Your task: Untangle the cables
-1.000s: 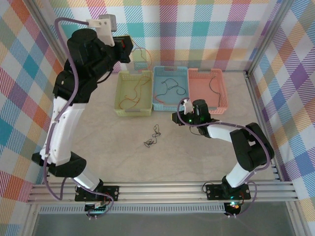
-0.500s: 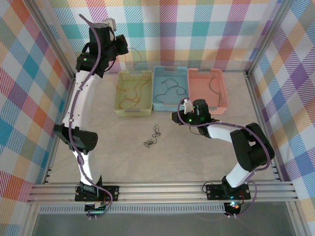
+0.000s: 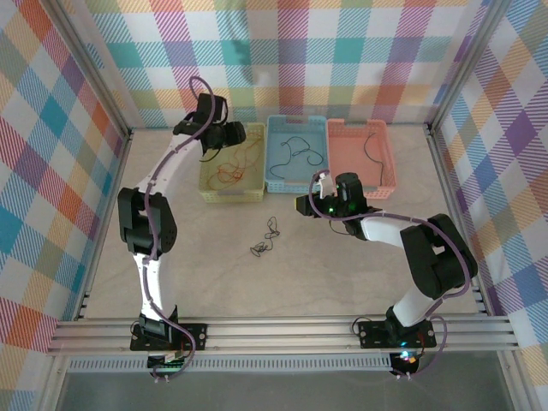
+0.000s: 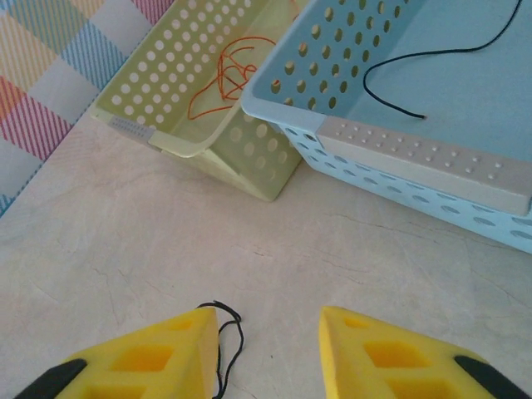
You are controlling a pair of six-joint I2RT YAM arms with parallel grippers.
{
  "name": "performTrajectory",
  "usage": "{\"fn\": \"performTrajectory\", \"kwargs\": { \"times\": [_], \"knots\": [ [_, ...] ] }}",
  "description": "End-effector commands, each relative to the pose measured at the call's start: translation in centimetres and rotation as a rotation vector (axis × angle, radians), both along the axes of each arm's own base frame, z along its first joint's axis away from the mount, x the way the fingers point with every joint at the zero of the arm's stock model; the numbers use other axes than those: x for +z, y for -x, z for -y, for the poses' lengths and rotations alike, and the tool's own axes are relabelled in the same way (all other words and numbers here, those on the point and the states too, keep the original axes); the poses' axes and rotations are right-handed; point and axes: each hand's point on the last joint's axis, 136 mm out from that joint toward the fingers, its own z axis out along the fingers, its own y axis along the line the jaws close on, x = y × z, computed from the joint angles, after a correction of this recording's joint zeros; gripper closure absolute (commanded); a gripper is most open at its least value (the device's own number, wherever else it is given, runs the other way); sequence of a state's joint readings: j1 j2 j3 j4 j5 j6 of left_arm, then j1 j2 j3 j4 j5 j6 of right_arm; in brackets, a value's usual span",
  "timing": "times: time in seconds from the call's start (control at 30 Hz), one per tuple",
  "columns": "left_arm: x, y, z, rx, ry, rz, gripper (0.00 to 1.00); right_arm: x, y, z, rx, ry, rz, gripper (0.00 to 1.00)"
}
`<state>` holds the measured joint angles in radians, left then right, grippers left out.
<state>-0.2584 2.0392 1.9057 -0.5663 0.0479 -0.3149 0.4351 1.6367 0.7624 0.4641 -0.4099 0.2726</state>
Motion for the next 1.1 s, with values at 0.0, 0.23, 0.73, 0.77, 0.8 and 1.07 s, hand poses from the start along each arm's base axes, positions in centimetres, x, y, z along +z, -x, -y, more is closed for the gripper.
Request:
{"fn": "performTrajectory", "kwargs": {
  "times": [0.0,0.23,0.73,0.77,0.8,1.07],
  "knots": [
    [1.7,1.3,0.0,-0.006,0.056,0.021,0.1,1.4,0.9,-2.0,0.106,-0.03,0.045,0.56],
    [5.4,6.7,-0.5,-0.015,0.143,0.097,0.03,-1.0,2.8,-5.9,0.288,0.115,0.018,0.53],
    [5.9,21.4,0.5,-0.163,0.353,0.152,0.13,-5.1,2.7,-7.9,0.493,0.271,-0.001,0.42],
    [5.7,21.9,0.5,-0.17,0.358,0.148,0.14,-5.4,2.8,-7.9,0.517,0.287,0.001,0.41],
    [5.6,22.4,0.7,-0.181,0.364,0.143,0.14,-5.5,2.9,-7.9,0.544,0.302,0.009,0.4],
    [5.8,24.7,0.3,-0.211,0.359,0.152,0.16,-5.8,3.5,-8.0,0.696,0.362,0.03,0.38]
  ]
}}
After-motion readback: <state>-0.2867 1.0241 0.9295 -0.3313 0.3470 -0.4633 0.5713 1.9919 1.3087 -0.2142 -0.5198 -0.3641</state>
